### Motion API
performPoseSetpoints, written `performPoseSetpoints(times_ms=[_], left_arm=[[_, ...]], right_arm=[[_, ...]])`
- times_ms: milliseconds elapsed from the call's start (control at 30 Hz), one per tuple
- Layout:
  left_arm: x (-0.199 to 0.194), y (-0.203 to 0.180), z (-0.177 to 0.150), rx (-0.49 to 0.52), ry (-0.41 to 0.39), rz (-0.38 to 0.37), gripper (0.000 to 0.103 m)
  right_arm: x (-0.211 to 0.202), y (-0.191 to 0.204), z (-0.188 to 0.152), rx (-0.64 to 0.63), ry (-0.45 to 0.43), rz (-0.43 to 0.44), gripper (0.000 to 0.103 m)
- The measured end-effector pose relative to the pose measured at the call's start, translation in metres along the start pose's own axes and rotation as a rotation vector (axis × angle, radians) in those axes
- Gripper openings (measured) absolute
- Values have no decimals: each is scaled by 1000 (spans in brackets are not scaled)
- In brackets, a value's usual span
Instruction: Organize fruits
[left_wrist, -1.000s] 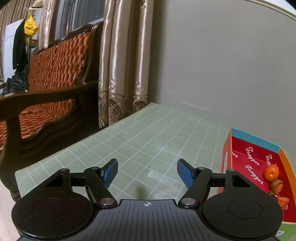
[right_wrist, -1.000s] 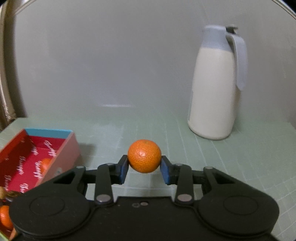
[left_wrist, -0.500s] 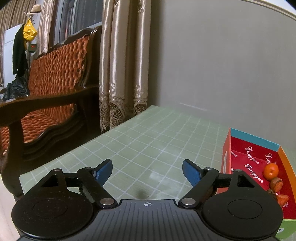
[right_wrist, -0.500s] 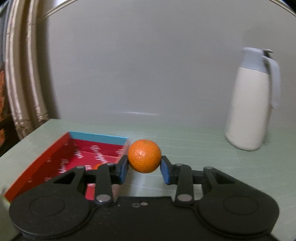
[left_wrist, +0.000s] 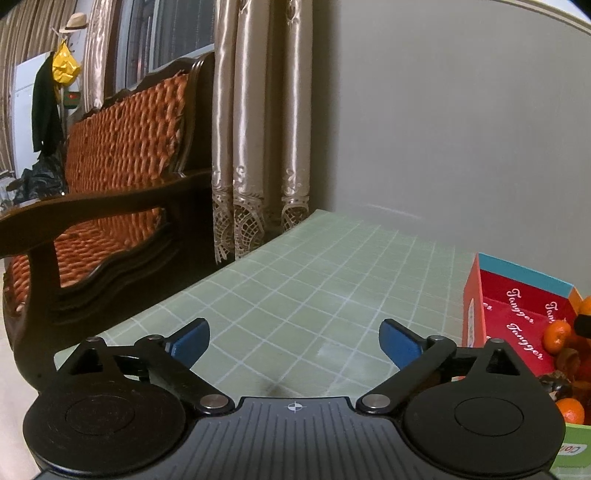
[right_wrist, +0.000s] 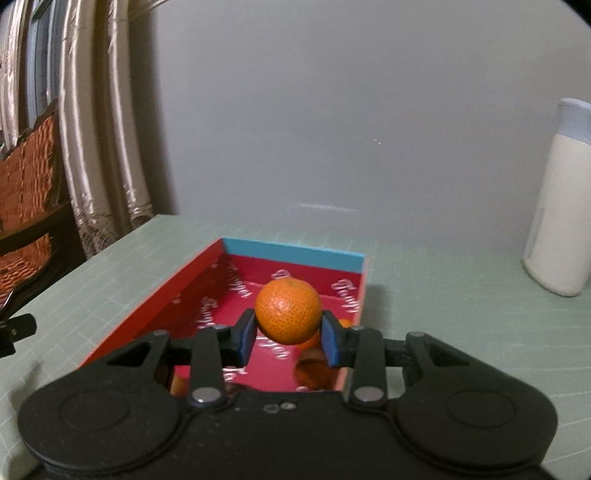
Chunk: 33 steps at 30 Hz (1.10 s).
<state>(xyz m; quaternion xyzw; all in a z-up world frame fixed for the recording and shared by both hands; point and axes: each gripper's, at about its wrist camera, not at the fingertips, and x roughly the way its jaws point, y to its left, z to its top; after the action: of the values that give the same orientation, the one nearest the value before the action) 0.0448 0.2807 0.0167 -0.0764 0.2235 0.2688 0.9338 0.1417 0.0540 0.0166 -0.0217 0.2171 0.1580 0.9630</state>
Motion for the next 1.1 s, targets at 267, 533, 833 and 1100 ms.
performPoseSetpoints(times_ms=[267,533,833,1100], left_arm=[[0,5,-1,0,3,7,99],[-1,7,-1,3,2,6,99],[-3,3,0,5,-3,-7,99],[-11,-12,3,17,-18,-44,99]], right_arm=[[12,23,-5,-27,34,35,37],[4,18,-2,-21,-9,7,55],[-8,-8,4,24,-45,-28,54],[-21,-24,5,14,-66,-59,54]])
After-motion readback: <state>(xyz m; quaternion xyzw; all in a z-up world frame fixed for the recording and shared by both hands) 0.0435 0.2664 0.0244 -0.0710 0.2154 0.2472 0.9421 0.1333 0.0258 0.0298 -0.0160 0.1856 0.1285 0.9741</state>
